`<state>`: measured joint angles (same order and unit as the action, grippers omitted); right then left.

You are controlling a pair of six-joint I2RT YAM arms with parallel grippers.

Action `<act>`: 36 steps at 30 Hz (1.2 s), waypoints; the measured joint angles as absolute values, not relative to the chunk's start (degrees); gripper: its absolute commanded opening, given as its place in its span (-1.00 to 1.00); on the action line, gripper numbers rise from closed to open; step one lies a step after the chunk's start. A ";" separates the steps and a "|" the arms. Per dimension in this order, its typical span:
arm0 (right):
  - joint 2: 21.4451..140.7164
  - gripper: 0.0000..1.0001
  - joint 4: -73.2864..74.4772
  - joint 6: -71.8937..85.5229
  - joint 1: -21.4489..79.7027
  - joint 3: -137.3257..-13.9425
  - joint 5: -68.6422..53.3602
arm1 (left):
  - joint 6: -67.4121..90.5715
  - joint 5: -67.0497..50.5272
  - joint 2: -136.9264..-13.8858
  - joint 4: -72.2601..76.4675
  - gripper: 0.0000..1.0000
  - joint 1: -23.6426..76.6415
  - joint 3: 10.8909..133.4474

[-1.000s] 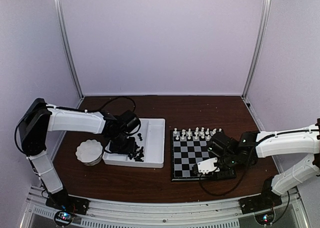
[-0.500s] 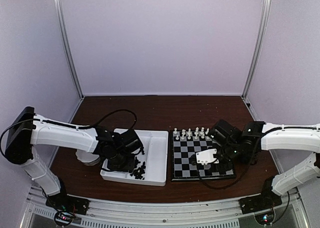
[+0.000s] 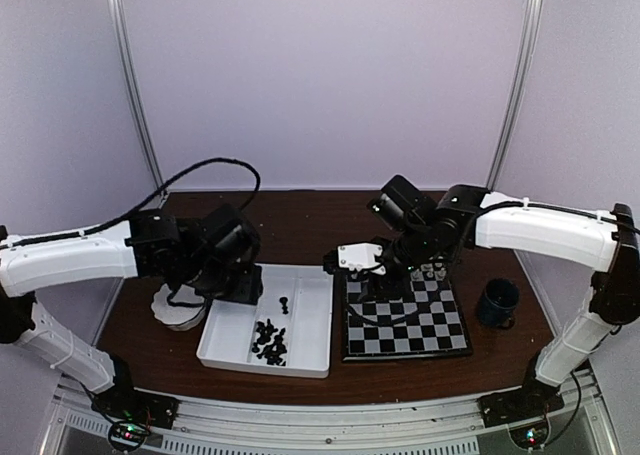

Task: Set up the chess pieces on the board
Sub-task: Pick up the knight from the storage box.

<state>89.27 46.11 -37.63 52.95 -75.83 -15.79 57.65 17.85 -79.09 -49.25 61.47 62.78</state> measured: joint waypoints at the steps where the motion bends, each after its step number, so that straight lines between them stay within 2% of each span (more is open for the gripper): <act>1: 90.61 -0.09 46.28 -37.47 53.04 -77.36 -16.05 | 55.16 18.87 -78.06 -49.65 0.23 60.18 64.99; 6: 98.17 -0.14 47.46 -37.08 54.74 -86.41 -16.45 | 42.89 17.39 -72.77 -45.21 0.28 42.96 69.82; 9: 103.72 -0.25 48.38 -36.95 57.01 -92.25 -16.47 | 36.18 14.28 -73.03 -40.64 0.26 32.58 70.81; 15: 118.91 -0.30 50.98 -35.05 59.86 -107.07 -16.58 | 28.27 5.85 -79.09 -33.04 0.18 24.03 71.94; 21: 130.98 -0.25 53.69 -32.32 61.17 -119.79 -16.05 | 30.55 -8.03 -80.55 -27.40 0.12 12.16 64.79; 28: 139.63 -0.21 55.68 -29.74 61.36 -130.08 -16.14 | 32.99 -14.98 -79.37 -25.52 0.13 7.42 64.05; 36: 142.26 -0.23 56.23 -28.34 61.36 -132.00 -16.93 | 33.54 -17.41 -76.16 -24.01 0.12 7.29 64.05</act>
